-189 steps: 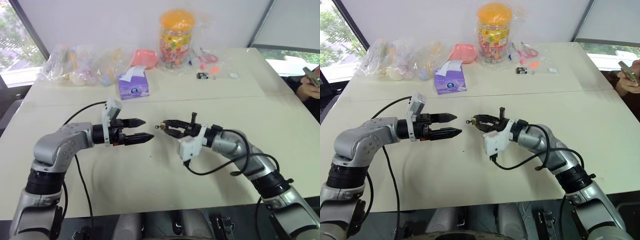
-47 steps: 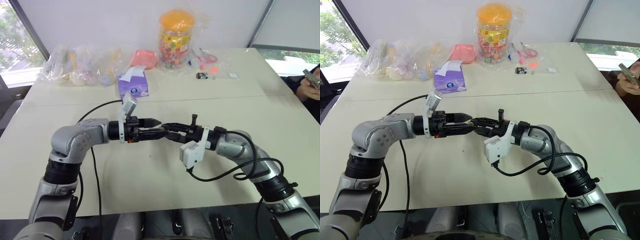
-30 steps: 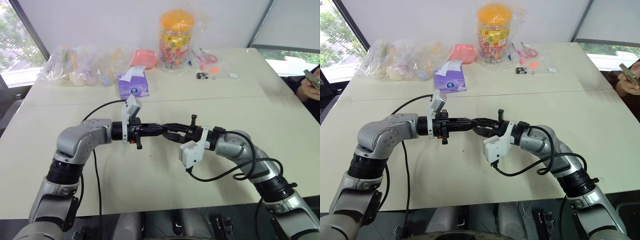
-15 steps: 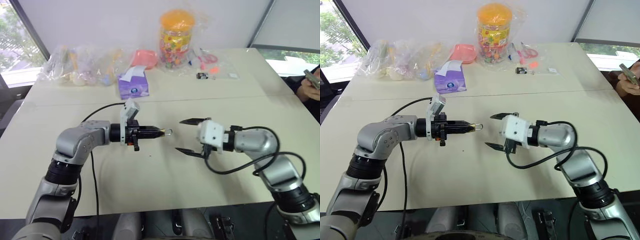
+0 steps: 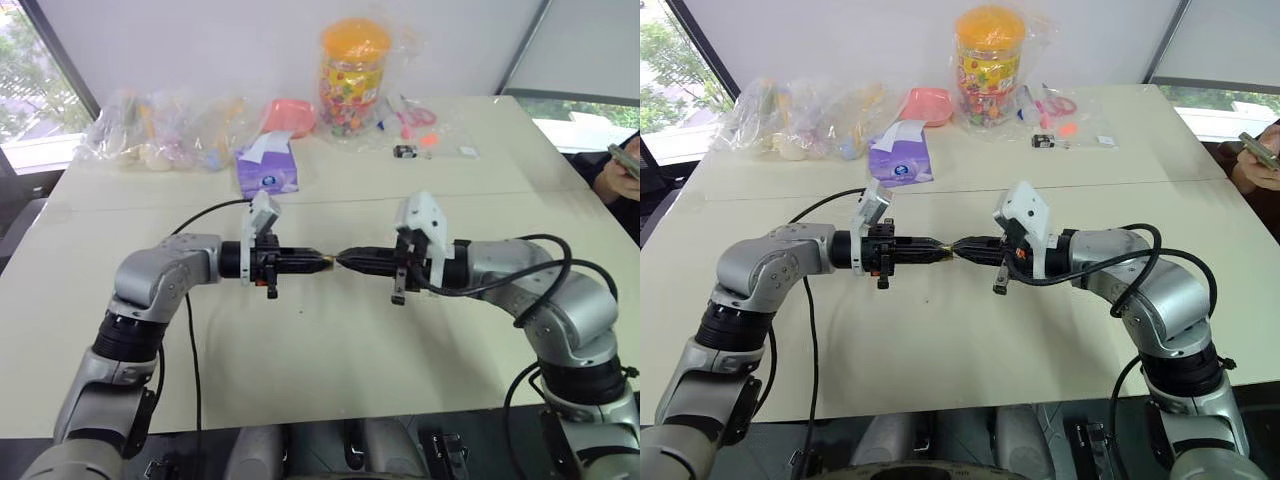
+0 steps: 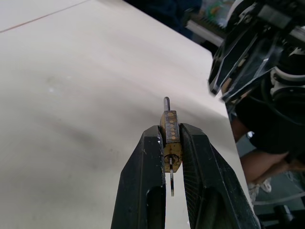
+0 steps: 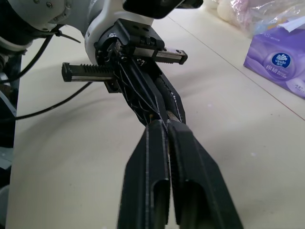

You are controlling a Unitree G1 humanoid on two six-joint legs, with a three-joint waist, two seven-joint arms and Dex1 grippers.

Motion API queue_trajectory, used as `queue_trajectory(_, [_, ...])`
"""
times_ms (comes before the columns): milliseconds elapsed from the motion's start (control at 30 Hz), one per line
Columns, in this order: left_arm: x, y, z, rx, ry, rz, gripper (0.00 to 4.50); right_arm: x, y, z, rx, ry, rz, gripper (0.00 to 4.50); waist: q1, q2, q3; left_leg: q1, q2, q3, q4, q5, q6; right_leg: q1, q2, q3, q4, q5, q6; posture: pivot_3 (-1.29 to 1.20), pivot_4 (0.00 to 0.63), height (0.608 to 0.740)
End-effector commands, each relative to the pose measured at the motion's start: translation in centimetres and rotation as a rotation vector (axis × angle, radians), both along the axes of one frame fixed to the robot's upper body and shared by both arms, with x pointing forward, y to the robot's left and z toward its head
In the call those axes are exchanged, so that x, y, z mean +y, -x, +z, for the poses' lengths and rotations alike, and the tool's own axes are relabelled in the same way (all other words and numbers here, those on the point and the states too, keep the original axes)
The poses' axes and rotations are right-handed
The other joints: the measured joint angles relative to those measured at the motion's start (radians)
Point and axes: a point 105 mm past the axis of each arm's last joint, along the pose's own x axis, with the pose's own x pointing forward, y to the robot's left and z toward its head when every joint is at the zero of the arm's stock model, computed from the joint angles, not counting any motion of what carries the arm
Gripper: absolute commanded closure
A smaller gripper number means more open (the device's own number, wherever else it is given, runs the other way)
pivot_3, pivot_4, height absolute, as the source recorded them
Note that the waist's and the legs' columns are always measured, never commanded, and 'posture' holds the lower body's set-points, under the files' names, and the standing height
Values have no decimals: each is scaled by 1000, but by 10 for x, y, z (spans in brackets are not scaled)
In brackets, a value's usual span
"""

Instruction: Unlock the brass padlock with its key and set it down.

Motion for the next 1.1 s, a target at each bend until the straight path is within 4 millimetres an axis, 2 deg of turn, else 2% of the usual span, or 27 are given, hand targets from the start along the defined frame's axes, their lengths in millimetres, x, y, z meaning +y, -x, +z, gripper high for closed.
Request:
queue_trajectory(33, [-3, 6, 16, -43, 36, -48, 4500, 3, -3, 2, -12, 2, -9, 4432, -1, 0, 0, 0, 0, 0, 0, 0, 0, 0, 0, 0, 0, 0, 0, 0, 150, 737])
queue_trajectory(233, [-3, 12, 22, -30, 59, -74, 4500, 1, -9, -6, -10, 34, -34, 4432, -1, 0, 0, 0, 0, 0, 0, 0, 0, 0, 1, 0, -1, 0, 0, 0, 150, 737])
queue_trajectory(567, [0, 17, 35, -11, 98, -101, 4500, -10, -16, -32, 12, 94, -71, 4432, -1, 0, 1, -1, 0, 0, -1, 0, 0, 0, 1, 0, -2, 0, 0, 0, 150, 737])
queue_trajectory(767, [1, 13, 36, -18, 100, -76, 4500, -12, -10, -41, 29, 112, -62, 4432, -1, 0, 1, -1, 0, 0, -1, 0, 0, 0, 2, 0, -2, 0, 1, 0, 150, 737])
queue_trajectory(900, [-1, 8, 27, -8, 80, -48, 4500, -23, -5, -51, 41, 154, -86, 4432, 1, 0, 1, -1, 0, 0, -1, 0, 0, 0, 2, 0, -2, 0, 1, 0, 150, 737])
queue_trajectory(1100, [-8, 7, -3, 65, 34, -22, 4500, -45, 8, -63, 70, 195, -142, 4432, 1, 0, 1, -2, -1, 0, -1, 0, 1, 0, 1, 0, -4, 0, 1, 0, 150, 737])
